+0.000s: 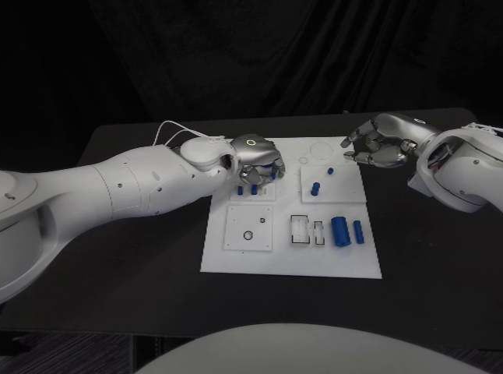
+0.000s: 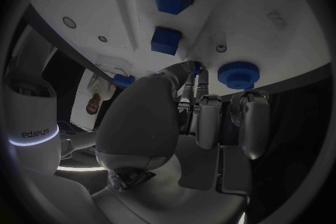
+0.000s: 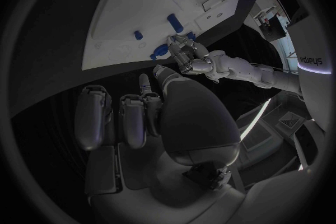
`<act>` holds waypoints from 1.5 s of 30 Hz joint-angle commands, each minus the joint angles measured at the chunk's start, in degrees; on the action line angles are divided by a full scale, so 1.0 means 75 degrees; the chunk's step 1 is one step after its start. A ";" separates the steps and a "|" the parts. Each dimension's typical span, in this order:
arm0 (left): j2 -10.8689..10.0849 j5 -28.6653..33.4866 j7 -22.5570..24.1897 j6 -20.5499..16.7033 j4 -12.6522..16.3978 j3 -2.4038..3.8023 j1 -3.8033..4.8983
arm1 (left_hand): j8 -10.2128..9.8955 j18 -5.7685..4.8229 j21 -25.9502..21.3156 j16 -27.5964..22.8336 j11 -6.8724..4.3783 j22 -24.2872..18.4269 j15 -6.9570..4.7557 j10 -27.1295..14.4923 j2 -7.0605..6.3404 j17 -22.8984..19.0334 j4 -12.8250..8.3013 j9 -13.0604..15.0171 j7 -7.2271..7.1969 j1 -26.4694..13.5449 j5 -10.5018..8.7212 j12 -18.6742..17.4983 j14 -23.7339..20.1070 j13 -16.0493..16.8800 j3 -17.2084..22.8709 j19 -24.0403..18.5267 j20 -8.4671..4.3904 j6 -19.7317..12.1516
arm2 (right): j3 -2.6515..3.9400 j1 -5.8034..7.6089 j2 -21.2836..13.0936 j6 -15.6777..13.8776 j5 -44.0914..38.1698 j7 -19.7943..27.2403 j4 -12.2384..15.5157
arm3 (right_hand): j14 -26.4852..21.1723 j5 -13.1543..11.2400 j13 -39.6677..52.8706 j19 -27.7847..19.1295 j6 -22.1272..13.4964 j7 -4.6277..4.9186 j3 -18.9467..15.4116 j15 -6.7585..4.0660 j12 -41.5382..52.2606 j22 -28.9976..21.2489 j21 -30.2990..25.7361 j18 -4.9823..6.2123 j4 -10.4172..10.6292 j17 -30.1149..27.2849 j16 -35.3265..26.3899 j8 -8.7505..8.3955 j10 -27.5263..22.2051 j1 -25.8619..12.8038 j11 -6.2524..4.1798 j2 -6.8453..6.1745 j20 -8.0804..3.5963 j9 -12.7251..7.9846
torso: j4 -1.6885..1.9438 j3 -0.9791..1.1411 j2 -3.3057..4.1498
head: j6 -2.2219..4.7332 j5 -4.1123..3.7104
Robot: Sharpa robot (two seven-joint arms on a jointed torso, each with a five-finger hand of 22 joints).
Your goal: Assemble the parts on the task board
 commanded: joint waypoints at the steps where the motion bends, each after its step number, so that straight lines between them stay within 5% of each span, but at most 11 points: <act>1: 0.0004 -0.0059 0.0067 -0.0060 -0.0025 0.0006 -0.0022 | 0.0033 0.0115 0.0024 0.0047 -0.0023 0.1638 -0.0052 0.0048 0.0054 0.0938 -0.0004 -0.0011 0.0008 -0.0005 0.0027 0.0020 0.0306 -0.0010 0.0017 0.0003 -0.0047 0.0054 | 0.0007 -0.0018 -0.0009 0.0051 -0.0004 -0.0147 -0.0004 | 0.0602 0.0011 0.0608 0.0172 0.0027 0.0006 -0.0010 0.0072 -0.0027 0.1539 -0.0051 0.0059 0.0006 0.1034 -0.0052 0.0000 0.0015 -0.0072 0.0021 -0.0007 0.0032 -0.0009 | 0.0003 0.0001 -0.0005 | -0.0002 0.0001; 15: 0.0012 -0.0059 0.0048 -0.0169 -0.0080 0.0006 -0.0046 | 0.0069 0.0115 0.0021 0.0045 -0.0093 0.1639 -0.0104 0.0273 0.0093 0.0919 -0.0023 -0.0007 0.0087 -0.0013 -0.0081 0.0098 0.0306 0.0004 -0.0026 0.0010 -0.0093 0.0189 | 0.0007 -0.0025 0.0001 0.0104 -0.0004 -0.0146 -0.0015 | 0.0601 0.0011 0.0604 0.0167 0.0028 0.0007 -0.0009 0.0072 -0.0031 0.1535 -0.0063 0.0062 0.0010 0.1033 -0.0053 -0.0003 0.0012 -0.0081 0.0022 -0.0004 0.0033 -0.0012 | 0.0004 -0.0003 0.0003 | -0.0002 -0.0004; 35: -0.0064 -0.0059 0.0106 -0.0529 -0.0025 0.0006 -0.0061 | 0.0389 0.0105 0.0046 0.0062 -0.0215 0.1651 -0.0205 0.0974 0.0331 0.0905 -0.0114 0.0128 0.0127 0.0041 -0.0093 0.0292 0.0329 0.0090 -0.0259 0.0053 -0.0194 0.0974 | 0.0007 -0.0031 0.0008 0.0178 -0.0004 -0.0143 -0.0020 | 0.0602 0.0011 0.0592 0.0162 0.0031 0.0009 -0.0008 0.0073 -0.0044 0.1531 -0.0078 0.0065 0.0012 0.1035 -0.0052 -0.0005 0.0004 -0.0092 0.0023 -0.0002 0.0034 -0.0016 | 0.0013 -0.0005 0.0005 | -0.0002 0.0013; 42: -0.0351 -0.0058 0.0103 -0.0848 0.0347 0.0006 -0.0023 | 0.0367 0.0105 0.0043 0.0055 -0.0186 0.1651 -0.0200 0.0987 0.0300 0.0890 -0.0140 0.0119 0.0150 0.0051 -0.0076 0.0267 0.0326 0.0081 -0.0279 0.0053 -0.0197 0.0962 | 0.0007 -0.0031 -0.0028 0.0185 -0.0004 -0.0152 -0.0005 | 0.0602 0.0011 0.0592 0.0162 0.0031 0.0009 -0.0008 0.0073 -0.0044 0.1531 -0.0078 0.0065 0.0012 0.1035 -0.0052 -0.0005 0.0004 -0.0092 0.0023 -0.0002 0.0034 -0.0016 | 0.0005 -0.0004 0.0002 | -0.0002 -0.0003; 45: -0.0619 -0.0058 0.0088 -0.0935 0.0723 0.0006 0.0112 | 0.0361 0.0105 0.0041 0.0052 -0.0185 0.1650 -0.0197 0.0991 0.0299 0.0885 -0.0150 0.0116 0.0151 0.0063 -0.0065 0.0260 0.0325 0.0078 -0.0276 0.0053 -0.0196 0.0960 | 0.0007 -0.0031 -0.0067 0.0182 -0.0004 -0.0165 0.0003 | 0.0601 0.0011 0.0588 0.0163 0.0032 0.0008 -0.0007 0.0074 -0.0047 0.1531 -0.0076 0.0064 0.0011 0.1031 -0.0055 -0.0006 0.0002 -0.0093 0.0023 -0.0003 0.0034 -0.0017 | 0.0008 -0.0003 -0.0001 | -0.0002 -0.0001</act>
